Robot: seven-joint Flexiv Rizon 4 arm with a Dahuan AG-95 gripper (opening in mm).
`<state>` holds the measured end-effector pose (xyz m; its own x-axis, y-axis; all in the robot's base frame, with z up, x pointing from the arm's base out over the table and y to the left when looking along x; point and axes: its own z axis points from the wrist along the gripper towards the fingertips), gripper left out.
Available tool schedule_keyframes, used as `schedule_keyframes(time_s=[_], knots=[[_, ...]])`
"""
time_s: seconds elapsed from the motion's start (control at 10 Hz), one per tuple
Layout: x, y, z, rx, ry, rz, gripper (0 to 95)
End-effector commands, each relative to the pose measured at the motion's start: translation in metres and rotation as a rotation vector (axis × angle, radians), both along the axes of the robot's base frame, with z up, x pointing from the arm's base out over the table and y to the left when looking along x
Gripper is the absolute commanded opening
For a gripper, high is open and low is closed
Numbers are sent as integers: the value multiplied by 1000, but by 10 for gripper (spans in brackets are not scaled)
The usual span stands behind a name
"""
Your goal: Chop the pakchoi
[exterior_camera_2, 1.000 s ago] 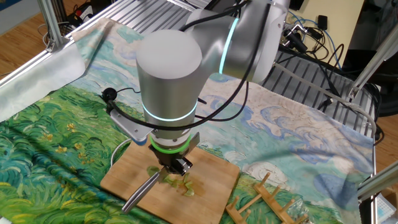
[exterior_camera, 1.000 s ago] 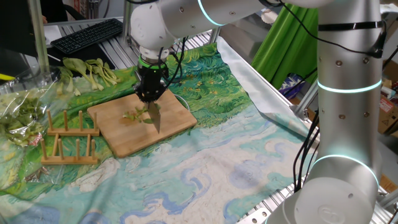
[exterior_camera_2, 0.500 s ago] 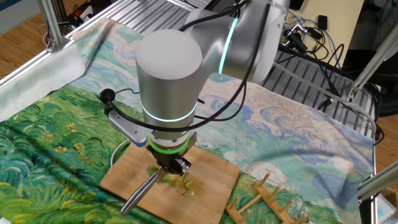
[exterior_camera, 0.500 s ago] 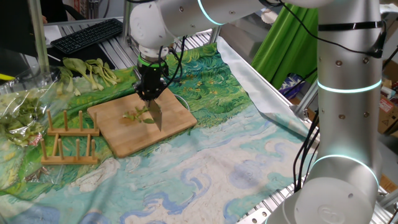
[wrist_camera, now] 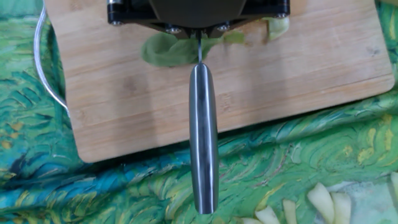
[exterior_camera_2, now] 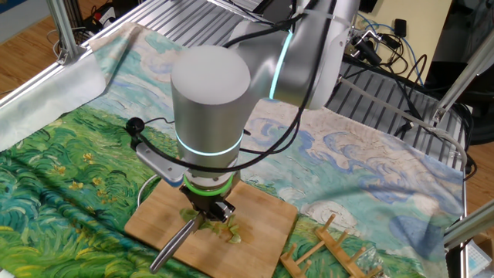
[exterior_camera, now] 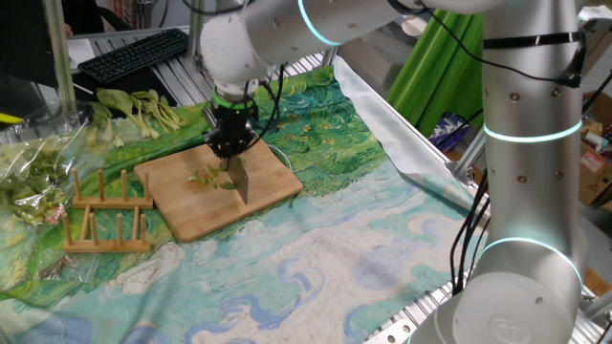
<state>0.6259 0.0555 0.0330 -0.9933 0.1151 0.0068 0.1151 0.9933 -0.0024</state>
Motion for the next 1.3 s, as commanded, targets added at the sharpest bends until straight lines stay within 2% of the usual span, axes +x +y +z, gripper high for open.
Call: schedule_keyframes(time_s=[0.1,0.5,0.6,0.7,0.9,1.2,1.3], knots=[[1,2,-8,-9,5,3,0],[1,2,-9,6,17,-13,0],[-2,3,-10,18,35,-24,0],[-6,5,-10,33,31,-39,0],[-10,6,-5,29,15,-45,0],[-11,5,-1,27,22,-44,0],[-13,5,4,29,7,-45,0]])
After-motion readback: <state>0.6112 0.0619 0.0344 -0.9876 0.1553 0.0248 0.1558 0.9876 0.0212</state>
